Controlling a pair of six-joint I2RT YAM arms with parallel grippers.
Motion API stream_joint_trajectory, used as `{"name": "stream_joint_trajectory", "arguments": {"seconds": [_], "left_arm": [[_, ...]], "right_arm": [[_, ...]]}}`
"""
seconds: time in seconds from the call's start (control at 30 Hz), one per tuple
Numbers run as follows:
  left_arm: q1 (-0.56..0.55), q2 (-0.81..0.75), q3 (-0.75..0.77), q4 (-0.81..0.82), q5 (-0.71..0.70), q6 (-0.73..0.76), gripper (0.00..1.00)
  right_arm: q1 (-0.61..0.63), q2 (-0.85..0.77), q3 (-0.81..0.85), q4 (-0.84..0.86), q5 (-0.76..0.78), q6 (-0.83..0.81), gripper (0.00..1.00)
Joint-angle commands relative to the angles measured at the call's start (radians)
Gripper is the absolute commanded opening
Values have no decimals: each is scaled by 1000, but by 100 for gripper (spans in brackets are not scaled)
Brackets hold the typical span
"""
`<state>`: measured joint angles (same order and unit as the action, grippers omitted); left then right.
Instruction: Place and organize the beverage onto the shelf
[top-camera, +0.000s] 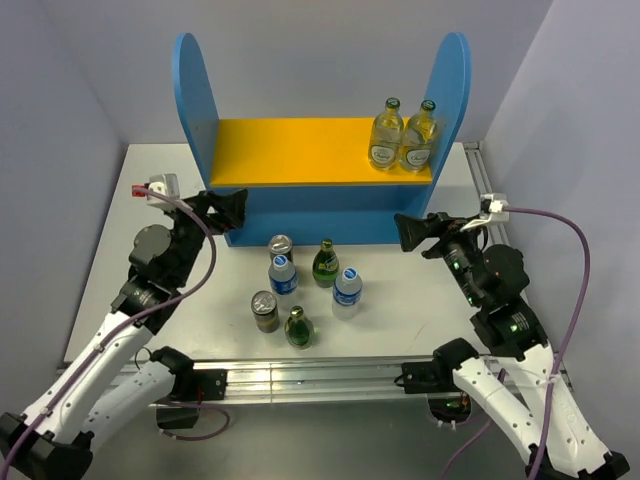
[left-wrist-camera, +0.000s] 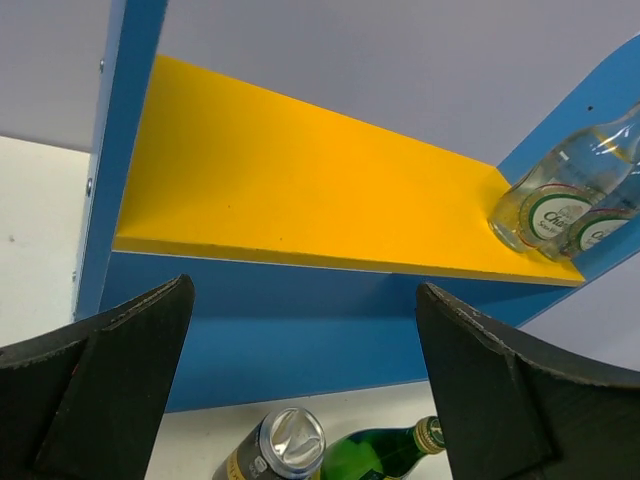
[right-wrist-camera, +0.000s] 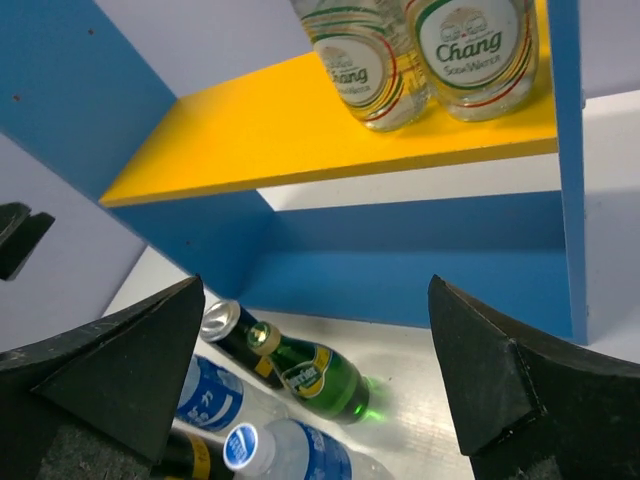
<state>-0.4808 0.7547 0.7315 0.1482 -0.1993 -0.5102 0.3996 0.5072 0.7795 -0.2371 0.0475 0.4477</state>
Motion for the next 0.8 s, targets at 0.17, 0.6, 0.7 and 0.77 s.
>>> {"name": "stream_joint_trajectory", "arguments": {"seconds": [0.17,0.6,0.7,0.77], "left_arm": [[-411,63,77,-196,-587,127,99],[-809,115,109,-358,-789,-10,99],[-814,135,88,-354,-775,-40,99],[-817,158,68,-339,-767,-50,99]], "right_arm": [[333,17,90,-307,666,-8,100],[1124,262,143,-614,1225,451,100],[1125,189,14,-306,1131,273,100],[1122,191,-19,-285,1105,311,100]]}}
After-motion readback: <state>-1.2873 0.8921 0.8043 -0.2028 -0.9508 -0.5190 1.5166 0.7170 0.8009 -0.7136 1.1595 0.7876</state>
